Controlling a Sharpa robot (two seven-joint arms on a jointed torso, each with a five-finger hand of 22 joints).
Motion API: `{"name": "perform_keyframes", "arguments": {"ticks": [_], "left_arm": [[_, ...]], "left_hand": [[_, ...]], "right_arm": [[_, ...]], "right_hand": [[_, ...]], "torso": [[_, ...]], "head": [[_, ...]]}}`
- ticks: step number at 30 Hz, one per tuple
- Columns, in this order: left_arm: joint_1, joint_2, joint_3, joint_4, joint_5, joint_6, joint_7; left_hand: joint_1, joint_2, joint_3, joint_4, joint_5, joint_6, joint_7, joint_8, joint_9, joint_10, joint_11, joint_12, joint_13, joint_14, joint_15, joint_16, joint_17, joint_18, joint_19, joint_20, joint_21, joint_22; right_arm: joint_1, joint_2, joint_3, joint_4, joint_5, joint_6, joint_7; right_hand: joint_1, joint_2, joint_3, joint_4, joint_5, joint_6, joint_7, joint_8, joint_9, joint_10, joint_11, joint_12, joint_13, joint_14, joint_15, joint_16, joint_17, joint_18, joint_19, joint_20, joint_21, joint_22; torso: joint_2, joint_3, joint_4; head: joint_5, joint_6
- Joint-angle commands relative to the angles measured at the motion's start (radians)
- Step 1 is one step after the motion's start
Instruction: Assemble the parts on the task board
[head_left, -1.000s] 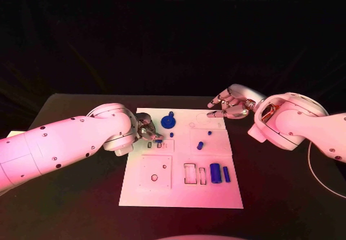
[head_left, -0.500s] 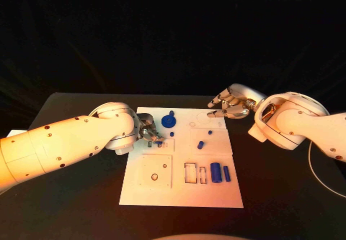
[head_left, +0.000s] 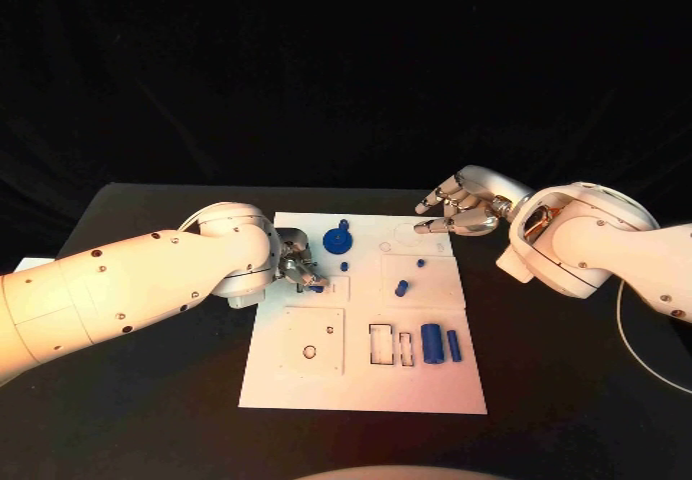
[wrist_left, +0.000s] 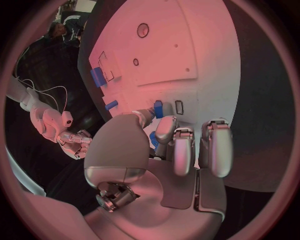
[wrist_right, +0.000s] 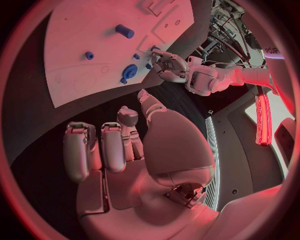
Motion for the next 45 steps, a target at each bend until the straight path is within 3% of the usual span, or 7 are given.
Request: {"name": "perform_keyframes", "arguments": {"ticks": [1, 15, 27, 45], "left_arm": [[-0.001, 0.001, 0.0, -0.001, -0.011, 0.038, -0.02], [-0.001, 0.007, -0.01, -0.009, -0.013, 0.035, -0.031], [-0.001, 0.015, -0.011, -0.008, -0.013, 0.062, -0.041], [0.0, 0.027, -0.012, -0.019, -0.018, 0.095, -0.07]], "left_hand": [[0.001, 0.005, 0.123, -0.13, 0.003, 0.001, -0.006, 0.003, 0.001, 0.005, -0.001, 0.003, 0.0, 0.107, 0.004, 0.003, 0.263, -0.003, 0.022, 0.004, -0.004, 0.11], [-0.002, 0.003, 0.121, -0.133, 0.003, 0.003, -0.007, 0.005, 0.003, 0.005, -0.001, 0.001, -0.002, 0.107, 0.003, 0.003, 0.263, -0.003, 0.023, 0.004, -0.003, 0.111], [-0.021, -0.005, 0.104, -0.139, 0.003, 0.018, -0.011, 0.012, 0.008, 0.01, -0.004, 0.004, -0.002, 0.107, 0.001, 0.003, 0.263, -0.004, 0.027, 0.002, 0.0, 0.117], [-0.121, 0.005, 0.021, -0.108, 0.003, 0.066, -0.028, 0.021, 0.009, 0.044, -0.018, 0.029, 0.026, 0.107, -0.01, 0.003, 0.263, -0.01, 0.04, -0.009, 0.011, 0.138]], "right_arm": [[-0.001, 0.001, 0.0, 0.002, -0.011, 0.012, 0.002], [-0.001, 0.0, 0.0, 0.004, -0.011, 0.014, 0.003], [-0.001, -0.001, 0.0, 0.007, -0.011, 0.016, 0.004], [-0.001, -0.002, 0.0, 0.013, -0.011, 0.015, 0.002]], "right_hand": [[0.008, 0.002, 0.0, -0.005, 0.002, 0.006, -0.002, 0.004, 0.001, -0.004, -0.004, -0.004, -0.001, 0.045, -0.001, -0.007, -0.001, 0.0, -0.008, -0.002, -0.006, 0.023], [0.007, 0.002, -0.002, -0.004, 0.001, 0.006, -0.001, 0.004, 0.001, -0.004, -0.004, -0.005, -0.002, 0.045, -0.001, -0.007, -0.002, 0.0, -0.009, -0.002, -0.006, 0.022], [0.006, 0.003, -0.003, -0.003, 0.001, 0.006, -0.002, 0.004, 0.001, -0.003, -0.004, -0.004, -0.002, 0.044, -0.001, -0.008, -0.003, 0.001, -0.009, -0.002, -0.007, 0.021], [0.004, 0.003, -0.005, -0.001, 0.001, 0.007, -0.002, 0.004, 0.001, -0.004, -0.004, -0.007, -0.004, 0.043, -0.001, -0.011, -0.009, 0.002, -0.012, -0.002, -0.008, 0.017]], "torso": [[-0.001, 0.0, 0.0009], [0.0, 0.0002, 0.0], [0.0, 0.0007, -0.0012], [0.0, 0.0012, -0.0017]], "head": [[0.001, -0.002], [0.004, -0.007], [0.005, -0.011], [0.003, -0.017]]}}
